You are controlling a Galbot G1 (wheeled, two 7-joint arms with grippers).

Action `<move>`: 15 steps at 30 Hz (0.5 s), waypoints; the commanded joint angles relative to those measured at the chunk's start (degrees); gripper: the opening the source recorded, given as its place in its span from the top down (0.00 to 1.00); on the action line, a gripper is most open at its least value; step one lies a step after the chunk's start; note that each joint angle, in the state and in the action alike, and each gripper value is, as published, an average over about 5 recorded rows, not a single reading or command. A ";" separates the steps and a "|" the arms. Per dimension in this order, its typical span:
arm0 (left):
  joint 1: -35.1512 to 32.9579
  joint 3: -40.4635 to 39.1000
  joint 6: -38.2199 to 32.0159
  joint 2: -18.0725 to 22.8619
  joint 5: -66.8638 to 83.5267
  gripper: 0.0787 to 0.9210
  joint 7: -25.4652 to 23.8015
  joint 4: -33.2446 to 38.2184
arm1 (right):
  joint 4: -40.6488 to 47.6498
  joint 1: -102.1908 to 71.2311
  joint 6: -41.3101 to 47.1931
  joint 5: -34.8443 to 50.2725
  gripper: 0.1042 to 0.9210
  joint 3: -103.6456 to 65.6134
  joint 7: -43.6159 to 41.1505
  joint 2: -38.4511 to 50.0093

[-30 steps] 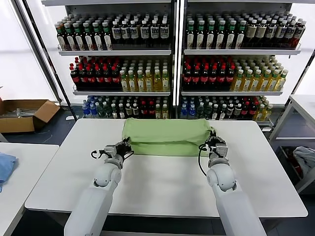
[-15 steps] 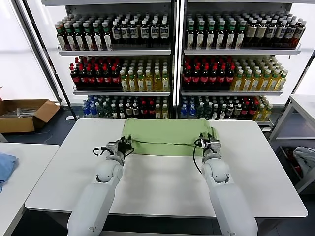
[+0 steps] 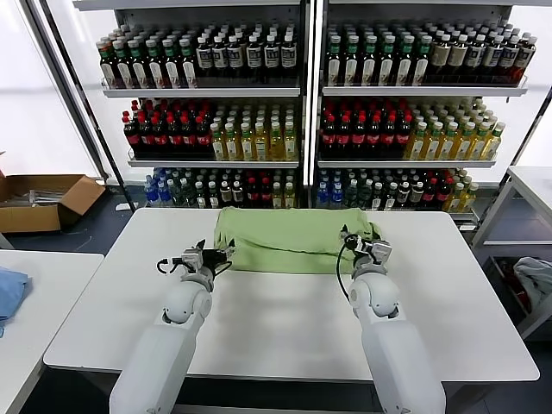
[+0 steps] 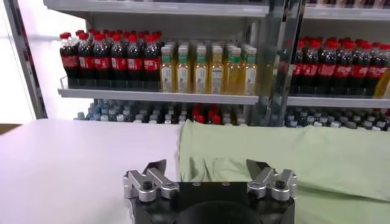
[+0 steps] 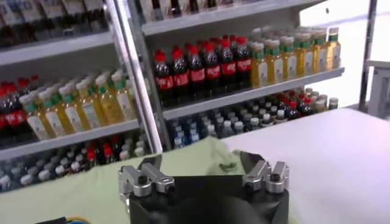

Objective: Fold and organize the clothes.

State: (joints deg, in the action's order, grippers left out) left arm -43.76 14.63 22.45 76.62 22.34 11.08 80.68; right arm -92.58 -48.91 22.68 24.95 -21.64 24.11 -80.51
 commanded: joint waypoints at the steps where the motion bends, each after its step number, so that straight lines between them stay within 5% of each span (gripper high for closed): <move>1: -7.51 -0.16 3.48 -1.48 -0.37 0.12 0.43 12.35 | -6.35 -5.20 0.89 -0.01 0.12 -0.61 1.05 1.44; 15: -8.67 0.29 3.82 -2.48 -1.81 0.12 0.25 9.20 | -7.84 -10.49 6.21 -2.56 0.12 -2.78 2.78 5.71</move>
State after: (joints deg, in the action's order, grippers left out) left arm -50.59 14.90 25.42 74.59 21.01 11.20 88.93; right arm -97.94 -56.29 27.91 22.68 -23.70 26.66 -75.65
